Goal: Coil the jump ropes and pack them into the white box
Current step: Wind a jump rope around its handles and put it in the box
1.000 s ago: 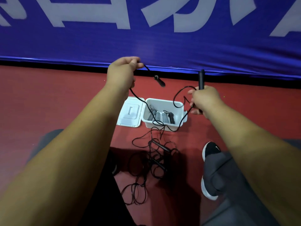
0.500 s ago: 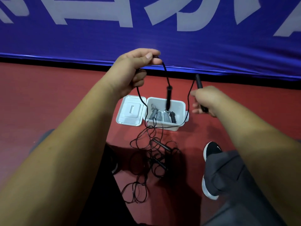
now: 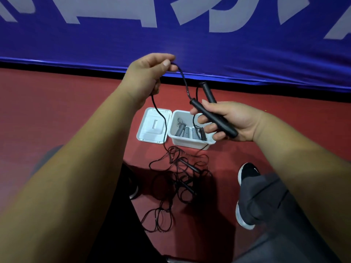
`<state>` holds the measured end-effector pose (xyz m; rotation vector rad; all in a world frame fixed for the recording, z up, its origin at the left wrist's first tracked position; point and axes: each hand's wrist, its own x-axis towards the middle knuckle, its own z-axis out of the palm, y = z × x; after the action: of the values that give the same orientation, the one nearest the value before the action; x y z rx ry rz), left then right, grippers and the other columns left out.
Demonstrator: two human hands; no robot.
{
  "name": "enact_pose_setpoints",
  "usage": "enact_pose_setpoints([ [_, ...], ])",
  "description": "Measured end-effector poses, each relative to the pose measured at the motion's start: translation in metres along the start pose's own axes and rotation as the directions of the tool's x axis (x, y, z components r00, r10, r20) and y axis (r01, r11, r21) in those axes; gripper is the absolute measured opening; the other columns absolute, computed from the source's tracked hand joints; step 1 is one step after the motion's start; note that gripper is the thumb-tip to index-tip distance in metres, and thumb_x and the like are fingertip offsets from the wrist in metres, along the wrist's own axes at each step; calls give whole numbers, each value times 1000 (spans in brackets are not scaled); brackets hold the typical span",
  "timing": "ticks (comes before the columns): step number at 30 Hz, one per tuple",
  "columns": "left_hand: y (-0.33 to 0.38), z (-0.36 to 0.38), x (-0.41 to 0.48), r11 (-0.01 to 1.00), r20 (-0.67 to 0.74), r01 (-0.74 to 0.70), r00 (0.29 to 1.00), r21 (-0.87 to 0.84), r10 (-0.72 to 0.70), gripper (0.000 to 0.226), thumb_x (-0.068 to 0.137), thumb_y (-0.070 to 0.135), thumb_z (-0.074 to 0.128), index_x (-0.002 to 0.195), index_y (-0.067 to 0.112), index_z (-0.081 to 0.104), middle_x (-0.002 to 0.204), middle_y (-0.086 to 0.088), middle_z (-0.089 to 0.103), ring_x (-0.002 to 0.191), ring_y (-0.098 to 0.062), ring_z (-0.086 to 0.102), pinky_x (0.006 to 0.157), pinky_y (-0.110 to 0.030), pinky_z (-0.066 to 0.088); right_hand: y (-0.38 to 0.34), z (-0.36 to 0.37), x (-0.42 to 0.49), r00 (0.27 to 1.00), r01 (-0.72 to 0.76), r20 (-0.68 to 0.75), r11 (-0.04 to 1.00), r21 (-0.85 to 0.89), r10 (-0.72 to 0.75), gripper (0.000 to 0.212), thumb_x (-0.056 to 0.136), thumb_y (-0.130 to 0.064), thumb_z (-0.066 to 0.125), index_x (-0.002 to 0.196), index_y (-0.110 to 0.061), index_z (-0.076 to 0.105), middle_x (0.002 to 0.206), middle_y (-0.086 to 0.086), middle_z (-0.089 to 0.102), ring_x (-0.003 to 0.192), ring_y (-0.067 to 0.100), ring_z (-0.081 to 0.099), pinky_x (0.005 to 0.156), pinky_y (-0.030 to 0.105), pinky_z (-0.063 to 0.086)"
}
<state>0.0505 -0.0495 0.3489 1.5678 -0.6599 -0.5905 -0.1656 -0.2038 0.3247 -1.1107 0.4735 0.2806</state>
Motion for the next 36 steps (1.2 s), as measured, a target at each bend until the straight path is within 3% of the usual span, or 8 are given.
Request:
enact_pose_setpoints([
  [5,-26,-10,4,635,4,-46,998,771,67,16,99,18,65,110,23,75,98,3,74,74,-8,66,65,-29,52,-3,-10,0,969,227,-122,971,79,-216,21,105,-40,55,116,-26,67,96,-1,69,71,16,63,68,38,54],
  [10,-54,-7,-4,350,26,134,909,927,-416,36,108,36,52,104,13,79,110,-10,77,104,-33,69,95,-44,56,-7,-23,2,894,380,-322,908,175,-312,15,108,-42,57,116,-35,68,88,-5,62,74,15,64,85,52,61],
  [14,-48,7,-9,733,-46,462,859,499,-510,52,111,47,43,94,6,70,103,-19,73,81,-32,73,82,-47,64,3,-31,16,837,304,-485,953,24,-254,15,108,-39,61,118,-31,71,81,-3,61,67,16,58,64,34,54],
  [19,-7,23,-6,984,71,143,988,-108,-136,33,113,32,46,114,10,71,115,-11,77,109,-23,76,95,-34,60,23,-30,28,822,91,-532,969,-228,-203,26,99,-36,76,115,-17,67,78,-2,56,57,10,53,53,30,49],
  [25,5,30,-11,993,267,-12,963,-116,42,32,108,23,57,139,29,64,144,15,63,130,-13,64,108,-42,54,27,-16,34,839,64,-512,968,-244,-185,38,91,-29,86,124,-19,69,88,0,58,55,9,52,53,29,47],
  [31,-5,37,-4,986,-19,53,999,156,-50,37,101,6,55,129,25,70,125,7,73,110,-18,73,97,-45,60,21,-23,41,777,77,-599,973,-217,-196,20,96,-19,77,110,-8,67,78,4,58,55,11,52,47,27,46],
  [33,-5,33,-1,837,-130,127,989,532,-67,34,98,9,51,125,20,70,118,-3,72,108,-29,70,85,-36,55,18,-27,40,769,81,-602,966,-244,-216,14,95,-15,77,104,-7,68,80,6,61,57,12,56,47,27,48],
  [36,-9,25,-9,279,-116,229,922,933,-370,36,102,13,47,132,4,64,130,-19,66,107,-37,62,86,-35,48,15,-26,34,789,91,-567,957,-277,-239,12,96,-12,76,102,-6,67,80,9,62,56,12,58,47,27,50],
])
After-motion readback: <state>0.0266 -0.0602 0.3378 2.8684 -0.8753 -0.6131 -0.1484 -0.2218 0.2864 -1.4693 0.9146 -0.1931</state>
